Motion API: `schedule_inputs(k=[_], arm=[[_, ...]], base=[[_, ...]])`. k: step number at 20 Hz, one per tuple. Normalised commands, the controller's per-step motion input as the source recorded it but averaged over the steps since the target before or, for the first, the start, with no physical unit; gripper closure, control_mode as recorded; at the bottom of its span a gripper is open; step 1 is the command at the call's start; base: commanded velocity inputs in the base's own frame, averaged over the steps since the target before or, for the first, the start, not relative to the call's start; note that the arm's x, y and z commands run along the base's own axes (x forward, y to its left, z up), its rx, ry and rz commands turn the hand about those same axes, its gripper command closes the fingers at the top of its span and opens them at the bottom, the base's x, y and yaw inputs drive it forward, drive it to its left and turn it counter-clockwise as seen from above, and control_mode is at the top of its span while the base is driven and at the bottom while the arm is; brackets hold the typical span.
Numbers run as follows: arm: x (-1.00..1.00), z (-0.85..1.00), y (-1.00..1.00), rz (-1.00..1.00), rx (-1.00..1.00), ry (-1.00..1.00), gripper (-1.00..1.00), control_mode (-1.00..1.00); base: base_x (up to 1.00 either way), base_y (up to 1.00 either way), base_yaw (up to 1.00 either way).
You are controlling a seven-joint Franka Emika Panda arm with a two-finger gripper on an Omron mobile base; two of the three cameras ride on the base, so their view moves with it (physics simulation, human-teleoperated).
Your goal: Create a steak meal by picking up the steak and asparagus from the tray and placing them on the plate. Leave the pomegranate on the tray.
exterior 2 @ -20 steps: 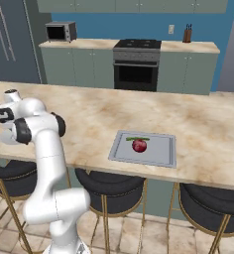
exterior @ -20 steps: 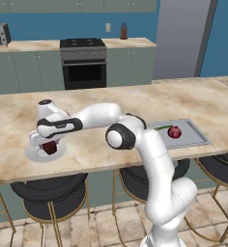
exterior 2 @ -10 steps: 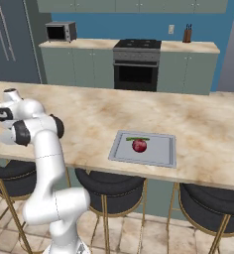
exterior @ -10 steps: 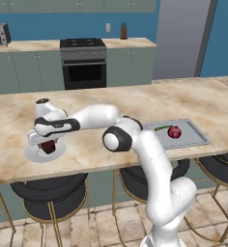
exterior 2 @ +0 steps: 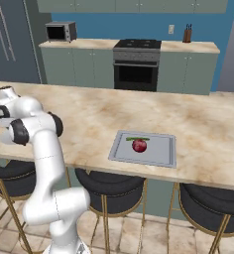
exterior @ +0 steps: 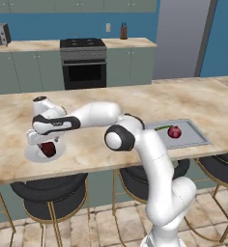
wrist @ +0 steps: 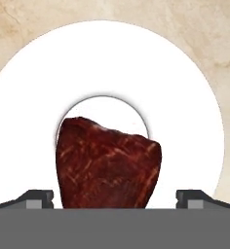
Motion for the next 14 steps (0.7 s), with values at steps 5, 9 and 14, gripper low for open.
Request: schedule_inputs(k=[5, 9, 14], arm=[[-0.14, 0.02, -0.35, 0.0, 0.0, -0.12, -1.0, -1.0], [-0.32, 0.47, -0.44, 0.0, 0.0, -0.17, -1.0, -1.0], [-0.41, 0.82, -0.6, 0.0, 0.0, -0.24, -1.0, -1.0]], base=[[0.0, 0.0, 0.0], [0.0, 0.0, 0.0], [0.0, 0.0, 0.0]])
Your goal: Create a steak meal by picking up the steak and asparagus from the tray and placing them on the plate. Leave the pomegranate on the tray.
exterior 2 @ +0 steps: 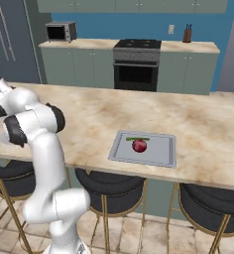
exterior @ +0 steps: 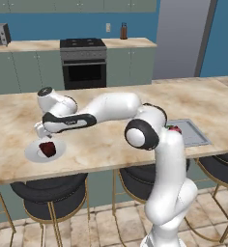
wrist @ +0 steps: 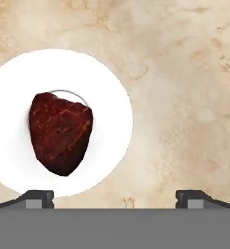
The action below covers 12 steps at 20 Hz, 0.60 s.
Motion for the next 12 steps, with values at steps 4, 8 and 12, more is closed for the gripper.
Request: schedule_inputs(k=[4, 8, 12], arm=[[-0.17, 0.74, -0.91, -0.05, 0.0, -0.1, -1.0, -1.0], [0.0, 0.55, -0.99, -0.31, 0.03, 0.0, -1.0, -1.0], [0.04, 0.36, -1.0, -0.48, 0.08, 0.0, -1.0, -1.0]], base=[[0.0, 0.0, 0.0], [0.0, 0.0, 0.0], [0.0, 0.0, 0.0]])
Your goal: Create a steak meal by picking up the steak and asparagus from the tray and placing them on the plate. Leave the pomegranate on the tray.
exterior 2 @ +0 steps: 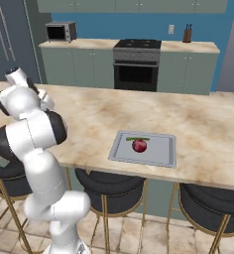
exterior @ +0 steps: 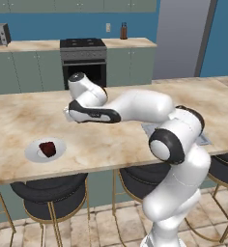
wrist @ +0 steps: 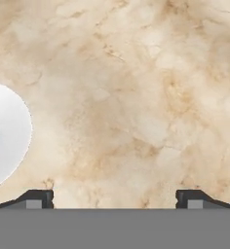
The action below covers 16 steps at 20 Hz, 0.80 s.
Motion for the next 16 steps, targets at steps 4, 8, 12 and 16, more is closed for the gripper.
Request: schedule_inputs(k=[4, 8, 12, 16], arm=[[0.12, 0.11, -1.0, -0.6, 0.05, 0.0, -1.0, -1.0], [0.08, 0.0, -1.0, -0.62, 0.01, 0.0, -1.0, -1.0], [0.16, 0.0, -1.0, -0.57, 0.02, 0.01, -1.0, -1.0], [0.19, 0.0, -1.0, -0.56, 0.04, 0.02, -1.0, -1.0]], base=[[0.0, 0.0, 0.0], [0.0, 0.0, 0.0], [0.0, 0.0, 0.0], [0.0, 0.0, 0.0]])
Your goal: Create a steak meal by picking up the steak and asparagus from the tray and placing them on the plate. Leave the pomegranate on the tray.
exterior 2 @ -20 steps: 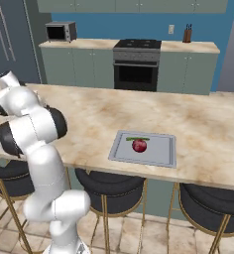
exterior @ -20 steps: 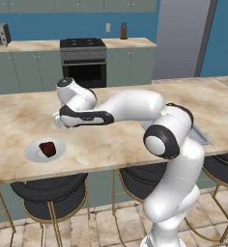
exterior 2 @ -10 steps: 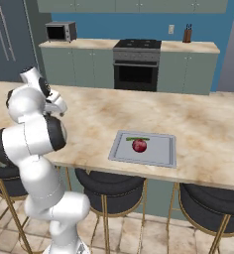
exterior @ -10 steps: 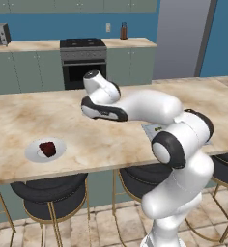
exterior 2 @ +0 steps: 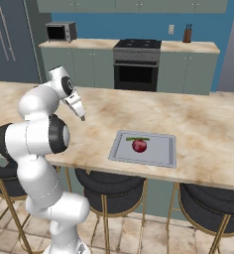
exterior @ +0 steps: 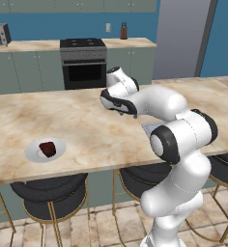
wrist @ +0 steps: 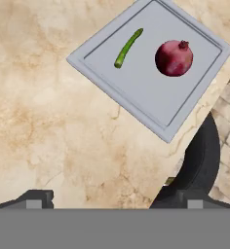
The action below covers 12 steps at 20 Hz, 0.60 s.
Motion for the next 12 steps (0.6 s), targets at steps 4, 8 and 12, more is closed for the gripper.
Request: schedule_inputs(k=[4, 8, 12], arm=[[0.24, -0.01, -1.0, -0.5, 0.11, 0.01, -1.0, -1.0], [0.24, -0.23, -1.0, -0.4, 0.18, 0.0, -1.0, -1.0], [0.1, -0.45, -0.98, -0.31, 0.18, -0.07, -1.0, -1.0]], base=[[0.0, 0.0, 0.0], [0.0, 0.0, 0.0], [0.0, 0.0, 0.0]])
